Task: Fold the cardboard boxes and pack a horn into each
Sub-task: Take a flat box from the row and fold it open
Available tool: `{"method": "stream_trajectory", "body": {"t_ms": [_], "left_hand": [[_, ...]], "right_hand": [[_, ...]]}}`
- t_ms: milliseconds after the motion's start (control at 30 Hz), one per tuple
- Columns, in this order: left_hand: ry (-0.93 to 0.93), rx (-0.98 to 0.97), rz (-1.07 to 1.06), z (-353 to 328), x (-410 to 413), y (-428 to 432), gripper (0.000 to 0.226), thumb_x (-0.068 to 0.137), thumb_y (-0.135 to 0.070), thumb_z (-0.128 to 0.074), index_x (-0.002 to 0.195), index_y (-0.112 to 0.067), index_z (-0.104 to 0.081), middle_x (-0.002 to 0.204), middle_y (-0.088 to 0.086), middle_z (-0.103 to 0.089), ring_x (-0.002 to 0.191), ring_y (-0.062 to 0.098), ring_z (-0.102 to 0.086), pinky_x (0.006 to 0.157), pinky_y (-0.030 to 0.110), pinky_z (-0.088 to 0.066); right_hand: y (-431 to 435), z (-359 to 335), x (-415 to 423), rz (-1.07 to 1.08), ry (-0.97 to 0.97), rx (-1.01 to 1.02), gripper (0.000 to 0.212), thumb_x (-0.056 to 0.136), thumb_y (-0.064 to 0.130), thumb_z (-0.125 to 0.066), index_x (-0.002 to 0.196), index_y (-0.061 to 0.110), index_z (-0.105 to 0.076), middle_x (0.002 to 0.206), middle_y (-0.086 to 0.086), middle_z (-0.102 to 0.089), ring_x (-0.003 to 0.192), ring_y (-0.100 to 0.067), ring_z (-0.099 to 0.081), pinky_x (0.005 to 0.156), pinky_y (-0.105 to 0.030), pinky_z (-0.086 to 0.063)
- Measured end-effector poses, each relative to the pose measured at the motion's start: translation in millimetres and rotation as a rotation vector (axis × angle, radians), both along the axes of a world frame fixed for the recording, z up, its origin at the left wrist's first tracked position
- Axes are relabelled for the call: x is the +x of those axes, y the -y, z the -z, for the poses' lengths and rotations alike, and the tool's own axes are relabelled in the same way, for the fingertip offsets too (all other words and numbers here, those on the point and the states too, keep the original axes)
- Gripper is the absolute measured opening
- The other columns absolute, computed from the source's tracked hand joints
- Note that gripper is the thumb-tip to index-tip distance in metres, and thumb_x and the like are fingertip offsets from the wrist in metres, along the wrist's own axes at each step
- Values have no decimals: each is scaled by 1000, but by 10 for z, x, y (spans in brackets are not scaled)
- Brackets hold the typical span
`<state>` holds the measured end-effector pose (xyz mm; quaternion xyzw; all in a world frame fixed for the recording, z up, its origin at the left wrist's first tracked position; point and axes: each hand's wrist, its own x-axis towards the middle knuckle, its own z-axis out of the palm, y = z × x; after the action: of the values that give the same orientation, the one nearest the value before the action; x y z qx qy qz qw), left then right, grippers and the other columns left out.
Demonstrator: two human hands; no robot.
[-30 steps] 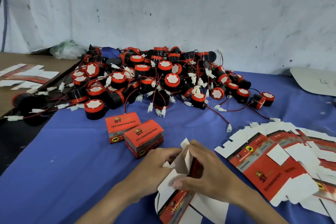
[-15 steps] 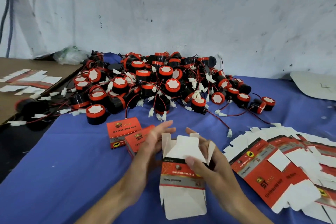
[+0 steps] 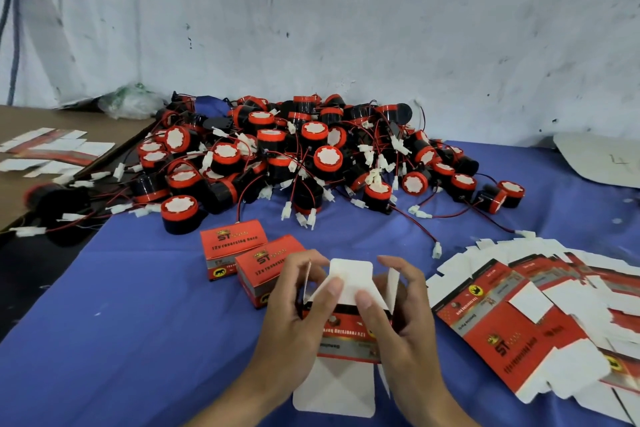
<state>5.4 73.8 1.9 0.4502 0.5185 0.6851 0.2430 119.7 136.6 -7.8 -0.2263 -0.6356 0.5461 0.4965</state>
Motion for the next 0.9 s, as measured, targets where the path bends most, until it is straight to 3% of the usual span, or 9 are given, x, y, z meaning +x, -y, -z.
{"method": "stream_trajectory", "body": {"t_ms": [133, 200, 333, 433, 500, 600, 733, 800, 900], "left_hand": [[-56, -33, 72, -21, -2, 4, 53, 78, -60, -53, 93, -11, -62, 85, 8, -60, 84, 30, -63, 72, 39, -57], [-92, -65, 95, -22, -15, 8, 66, 79, -63, -51, 97, 0, -56, 87, 13, -57, 85, 31, -61, 74, 45, -56], [-144, -33, 79, -53, 11, 26, 23, 84, -55, -50, 78, -34, -57, 82, -5, -51, 72, 12, -61, 63, 27, -53], [-183, 14, -57, -46, 24, 27, 32, 84, -53, -51, 63, -29, -56, 72, -6, -47, 65, 15, -51, 62, 33, -49], [-137, 48, -133, -66, 6, 25, 26, 81, -51, -55, 68, -29, -54, 68, -5, -49, 61, 10, -51, 59, 25, -47], [-29, 62, -135, -70, -11, 30, 13, 75, -48, -58, 80, -36, -54, 68, -7, -52, 62, 6, -52, 57, 21, -47], [-165, 105, -135, -40, -8, 22, 16, 79, -37, -52, 77, -28, -65, 83, -4, -53, 79, 14, -57, 68, 23, -48], [-195, 148, -148, -31, -9, 16, 19, 79, -33, -51, 74, -21, -66, 88, -2, -54, 85, 18, -58, 72, 25, -49], [-245, 169, -166, -13, -5, 15, 21, 80, -31, -51, 66, -17, -60, 75, 0, -57, 71, 21, -60, 63, 40, -50]], "right_hand": [[-3, -18, -28, -25, 33, 11, 33, 79, 51, -55, 109, 41, -65, 94, 2, -68, 81, -18, -68, 65, -30, -56], [-5, -32, -31, -9, 55, 28, 32, 81, 55, -50, 101, 38, -68, 93, -2, -66, 81, -22, -66, 65, -37, -56], [-1, -46, -21, 22, 97, 61, 35, 83, 55, -49, 85, 21, -59, 82, -10, -57, 73, -36, -58, 62, -55, -51], [26, -64, -10, 18, 108, 169, 28, 87, 51, -49, 86, 28, -66, 81, 5, -57, 71, -16, -58, 61, -30, -50], [52, -59, 0, -8, 96, 196, 19, 88, 42, -49, 90, 32, -65, 82, 10, -58, 71, -9, -57, 63, -19, -46], [63, -32, -3, -36, 103, 187, 21, 88, 39, -49, 81, 23, -60, 80, 9, -58, 68, -11, -56, 61, -20, -44], [51, -40, -20, 43, 93, 219, 22, 86, 38, -51, 68, 24, -50, 85, 6, -54, 70, -14, -52, 62, -24, -41], [39, -34, -18, 39, 79, 169, 18, 83, 41, -54, 74, 24, -54, 84, 4, -56, 72, -15, -54, 63, -27, -44], [33, -29, -17, 17, 47, 57, 25, 76, 44, -60, 88, 22, -60, 90, 1, -62, 81, -15, -61, 68, -25, -51]]}}
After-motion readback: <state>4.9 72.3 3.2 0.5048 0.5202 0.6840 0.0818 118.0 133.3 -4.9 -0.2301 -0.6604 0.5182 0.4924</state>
